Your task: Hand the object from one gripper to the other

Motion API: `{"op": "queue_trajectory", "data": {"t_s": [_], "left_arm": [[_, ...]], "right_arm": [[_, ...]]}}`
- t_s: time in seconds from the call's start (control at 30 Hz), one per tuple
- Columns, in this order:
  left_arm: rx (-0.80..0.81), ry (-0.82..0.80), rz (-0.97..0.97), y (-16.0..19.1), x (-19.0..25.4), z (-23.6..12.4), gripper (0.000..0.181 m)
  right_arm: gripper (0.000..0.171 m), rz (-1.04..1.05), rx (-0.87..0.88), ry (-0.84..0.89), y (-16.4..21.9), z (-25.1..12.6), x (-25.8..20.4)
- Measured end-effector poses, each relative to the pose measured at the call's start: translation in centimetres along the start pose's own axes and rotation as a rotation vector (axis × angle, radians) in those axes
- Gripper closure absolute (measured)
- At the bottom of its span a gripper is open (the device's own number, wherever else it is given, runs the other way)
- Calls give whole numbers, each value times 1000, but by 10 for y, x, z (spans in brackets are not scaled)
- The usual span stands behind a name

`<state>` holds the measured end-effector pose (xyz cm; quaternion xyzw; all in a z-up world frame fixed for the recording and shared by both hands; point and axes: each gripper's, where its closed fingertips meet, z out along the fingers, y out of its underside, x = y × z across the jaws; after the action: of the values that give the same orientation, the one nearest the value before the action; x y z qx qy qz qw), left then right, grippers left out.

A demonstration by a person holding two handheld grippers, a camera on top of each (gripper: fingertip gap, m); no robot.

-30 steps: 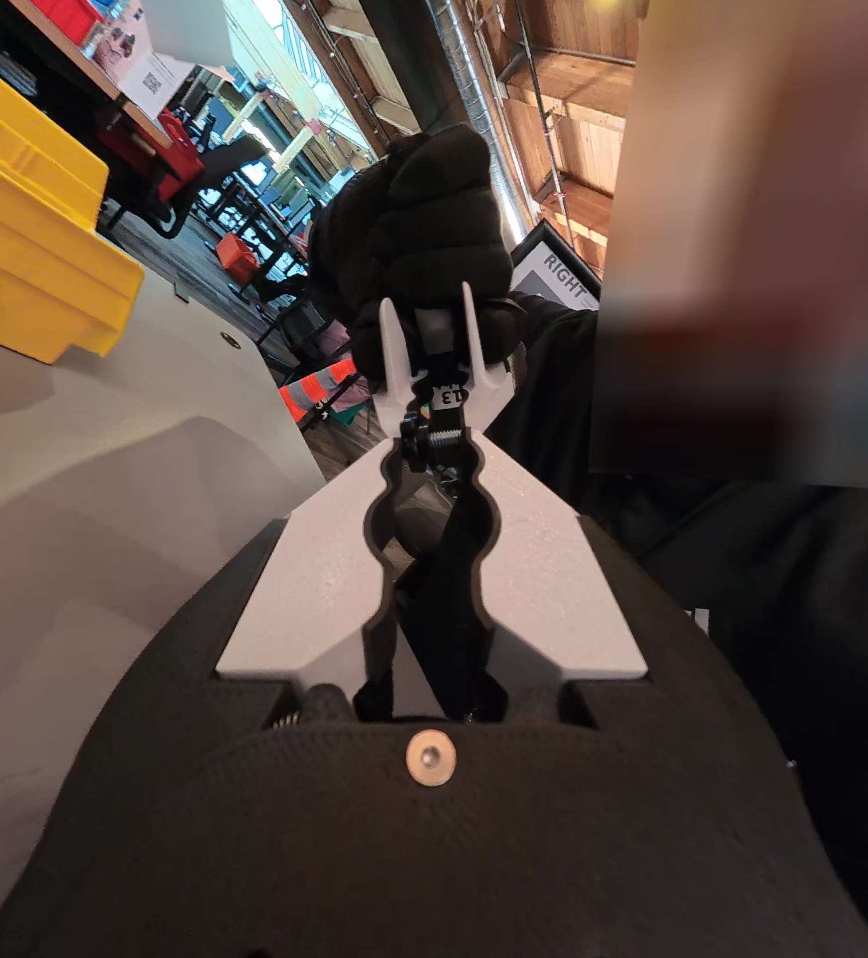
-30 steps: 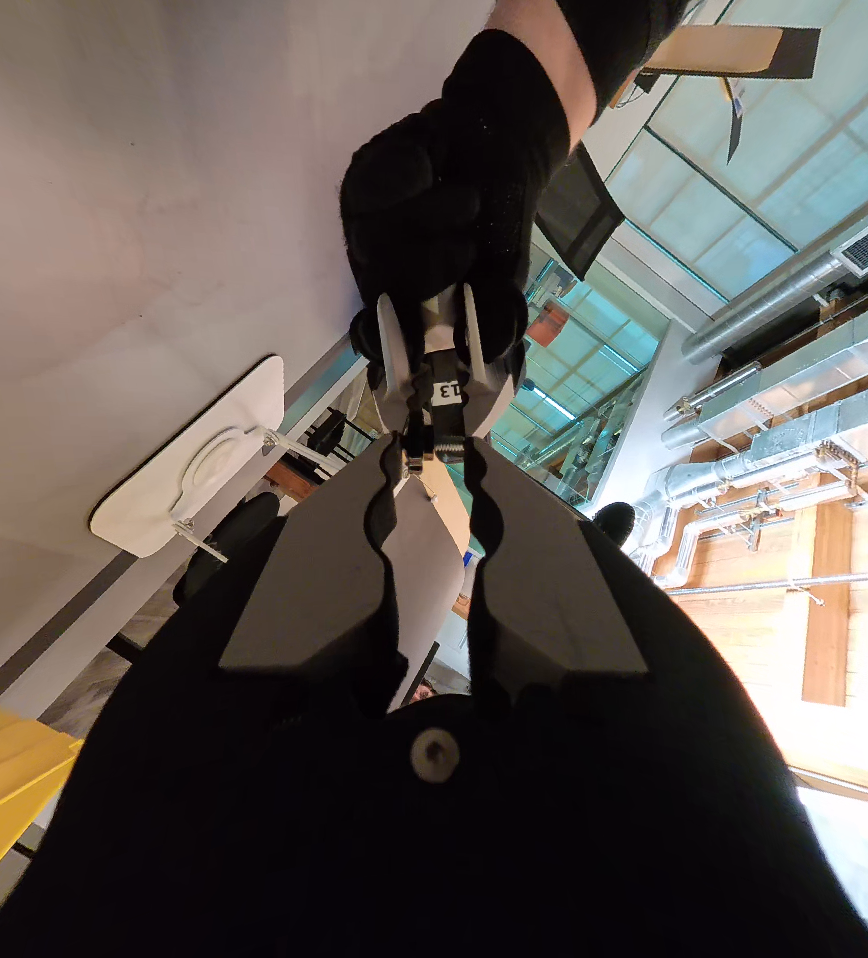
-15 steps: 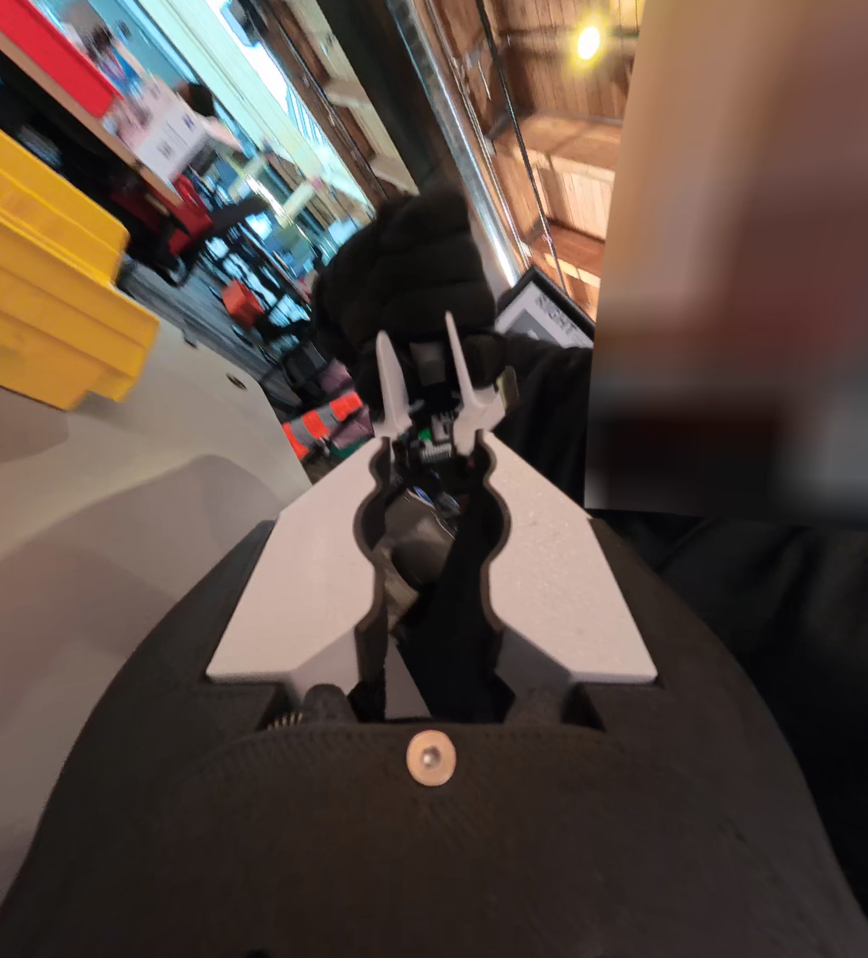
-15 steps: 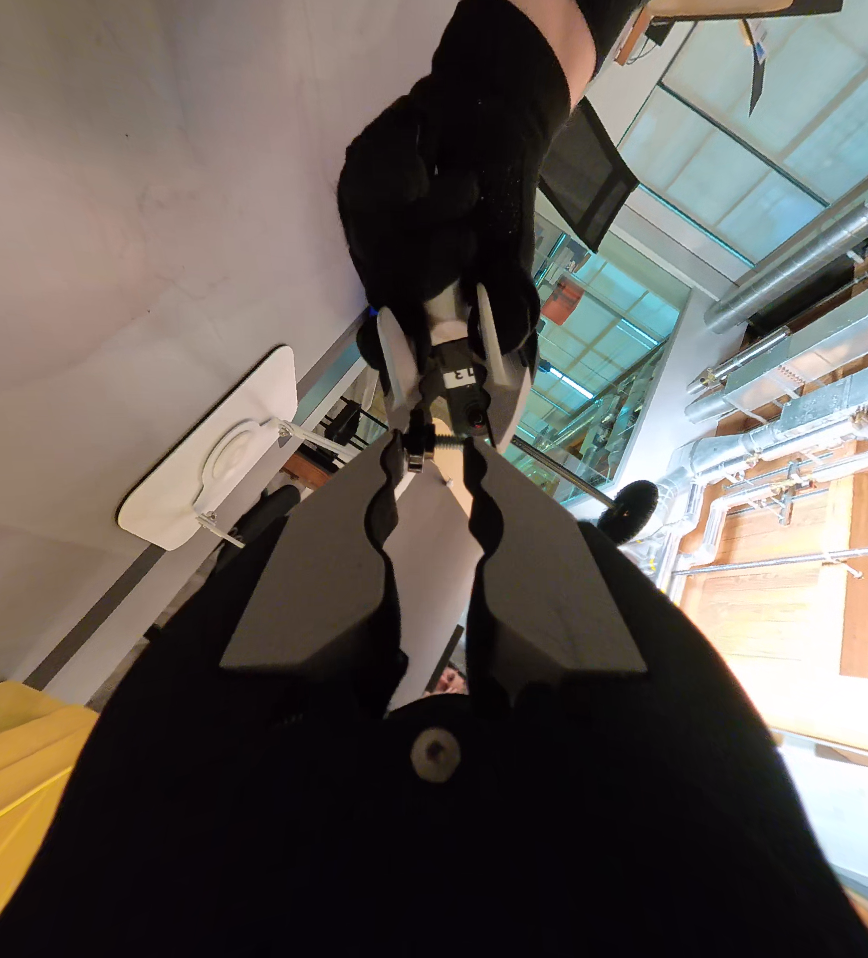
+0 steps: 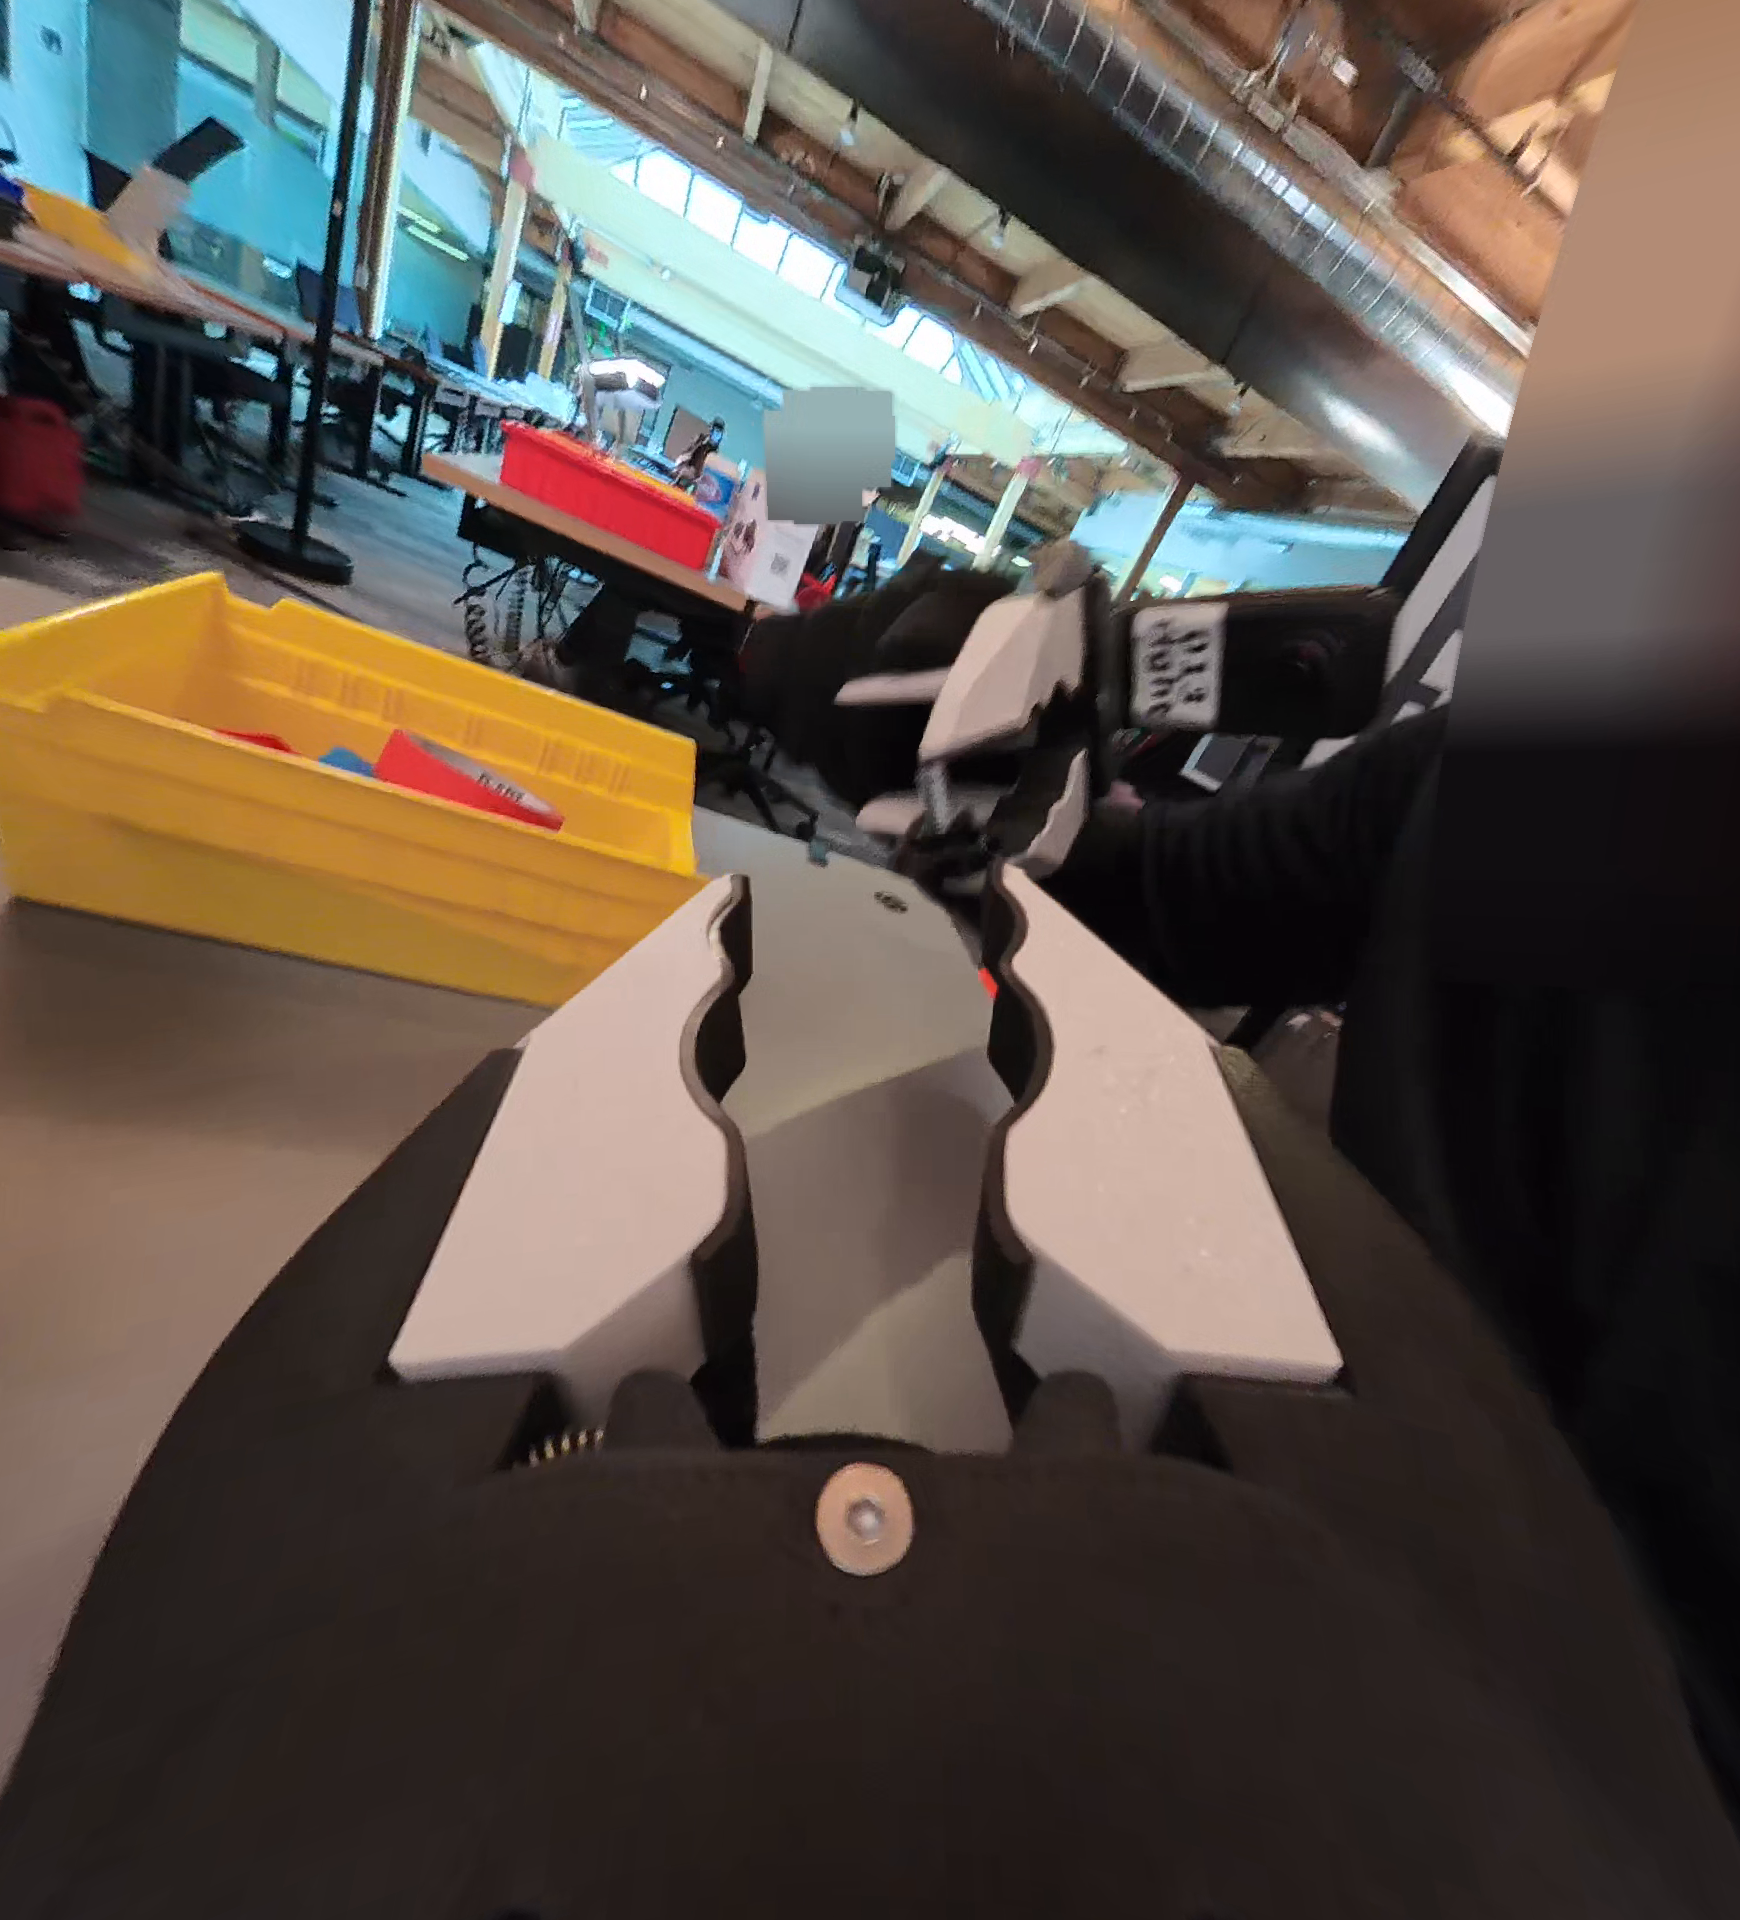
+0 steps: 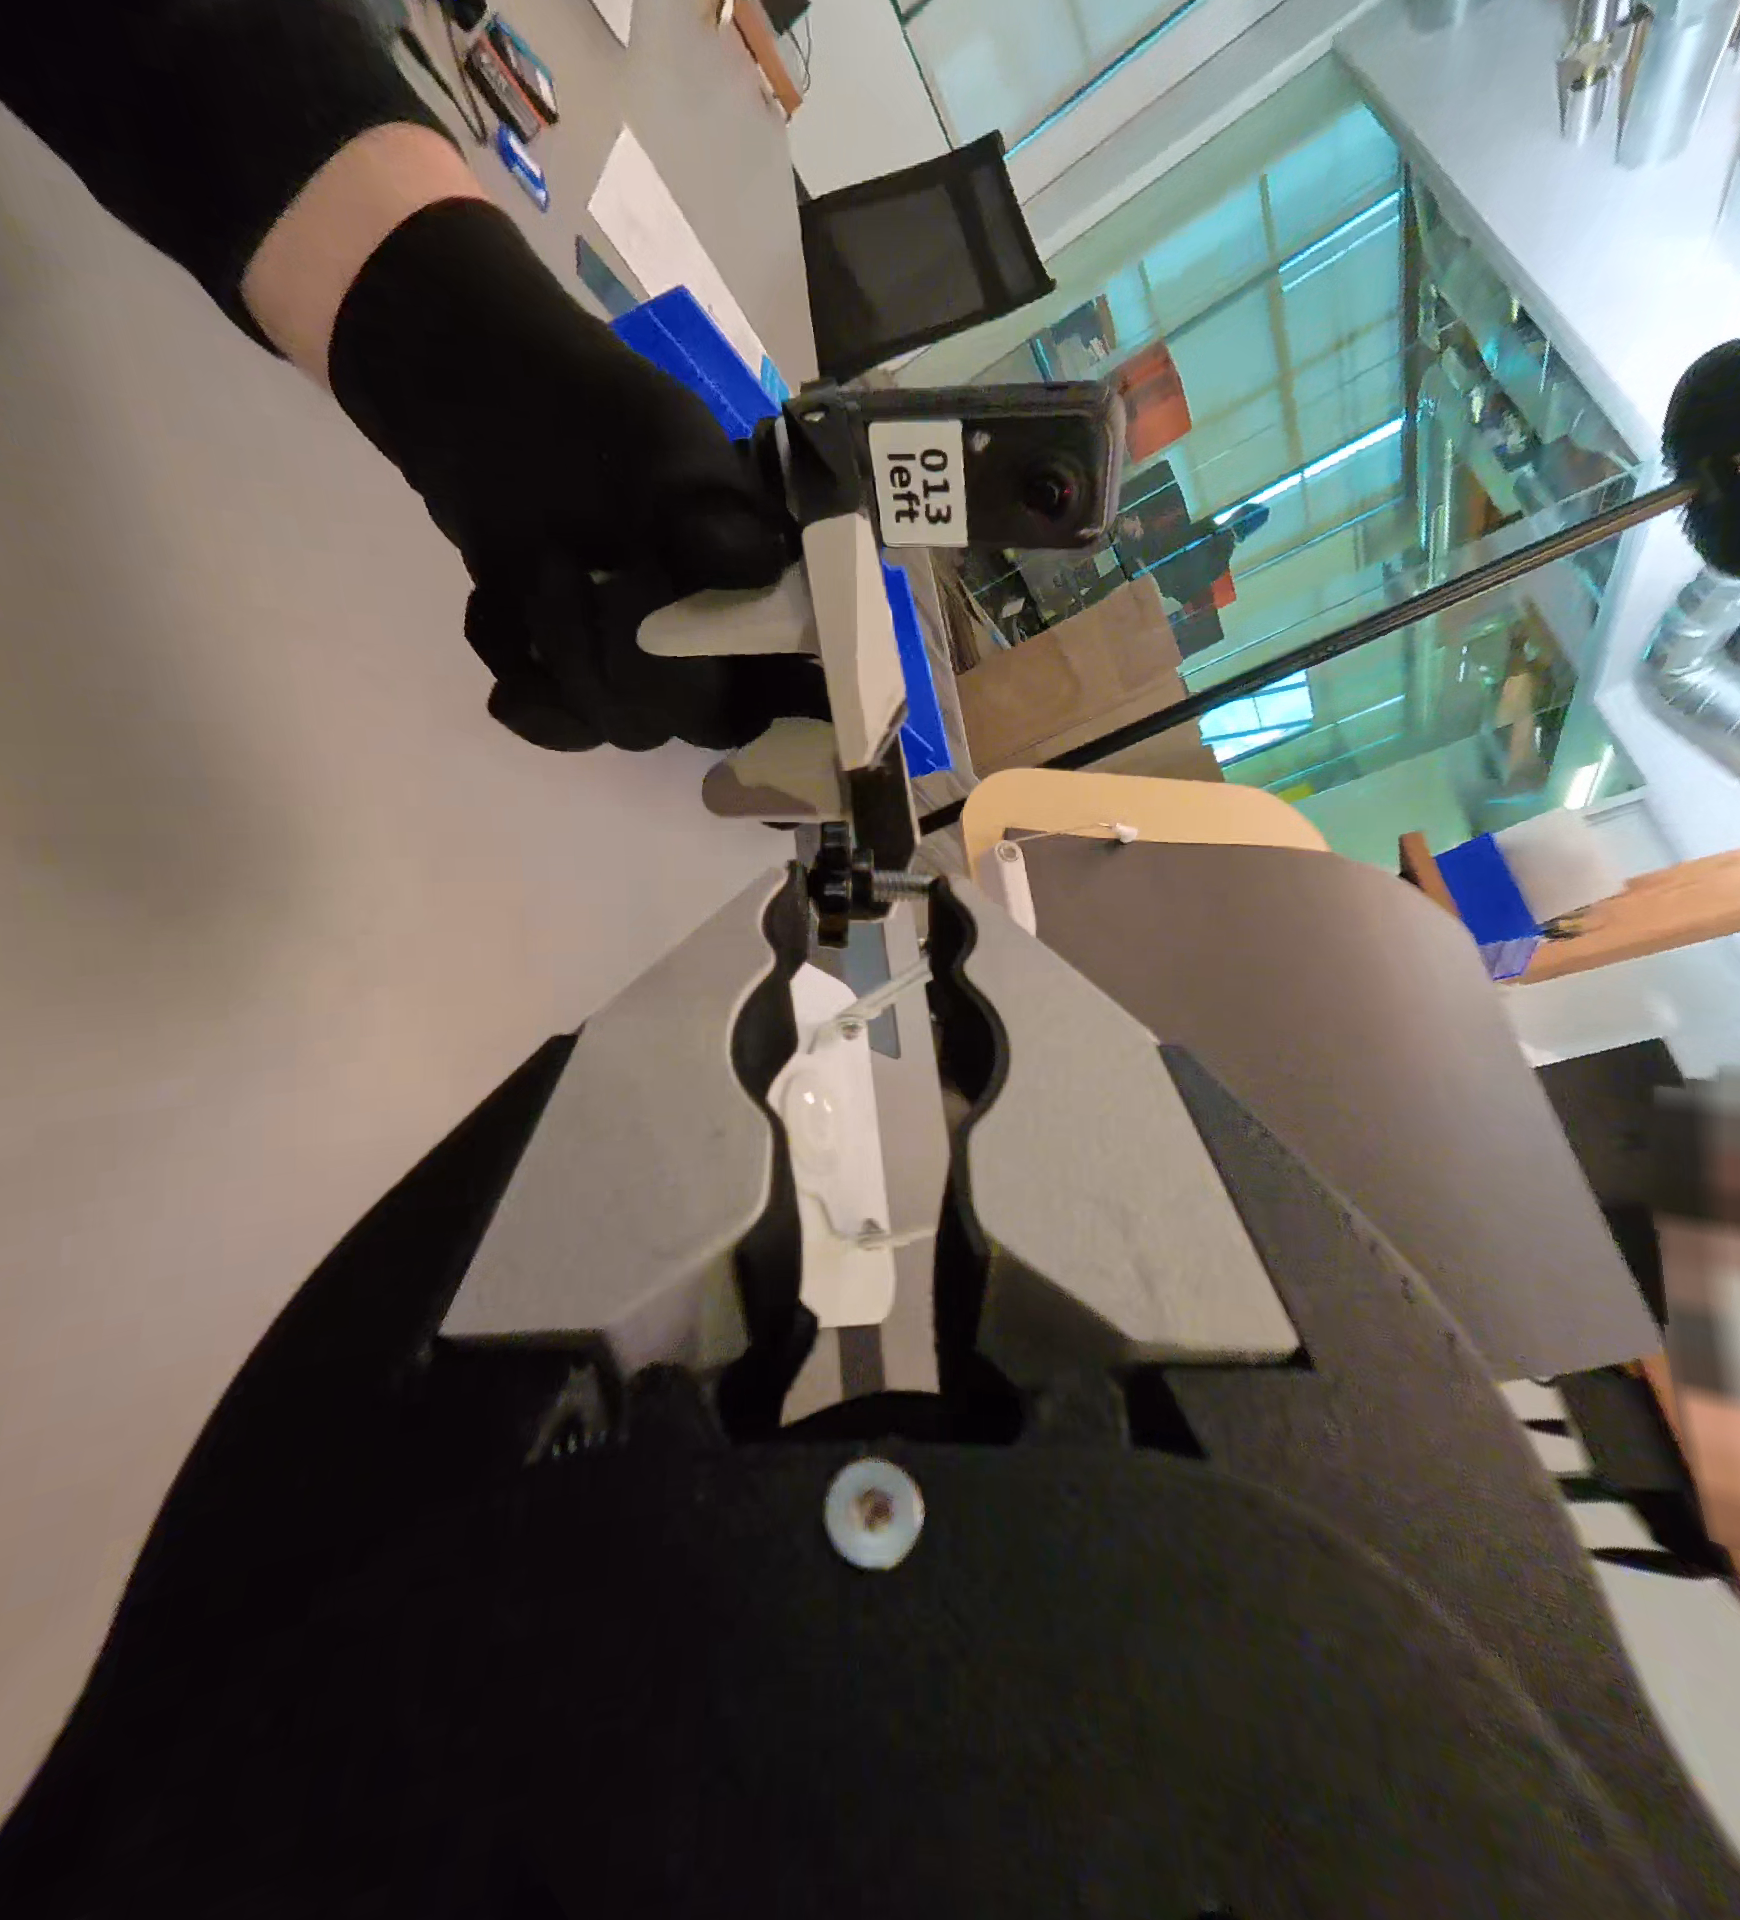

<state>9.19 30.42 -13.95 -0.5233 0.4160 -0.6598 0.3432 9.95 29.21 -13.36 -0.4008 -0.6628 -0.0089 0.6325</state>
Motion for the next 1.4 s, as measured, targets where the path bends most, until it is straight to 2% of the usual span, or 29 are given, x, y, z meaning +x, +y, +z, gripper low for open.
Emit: {"op": "queue_trajectory", "data": {"t_s": [0.23,0.7,1.0,1.07,1.2,1.3,1.4], "left_arm": [[43,75,-106,3,5,13,141],[64,129,-188,18,5,25,160],[80,120,-186,18,4,23,161],[115,131,-206,13,4,20,162],[170,115,-255,8,-7,11,162],[231,108,-311,3,-13,4,162],[295,114,-396,0,-19,-1,162]], "right_arm": [[151,132,48,3,8,-1,-4],[150,110,34,11,13,1,-13],[150,88,21,19,13,4,-13],[140,95,14,26,13,4,-11],[133,201,11,41,16,2,-7],[137,306,29,70,17,0,-3],[141,233,-15,120,18,2,-6]]}}
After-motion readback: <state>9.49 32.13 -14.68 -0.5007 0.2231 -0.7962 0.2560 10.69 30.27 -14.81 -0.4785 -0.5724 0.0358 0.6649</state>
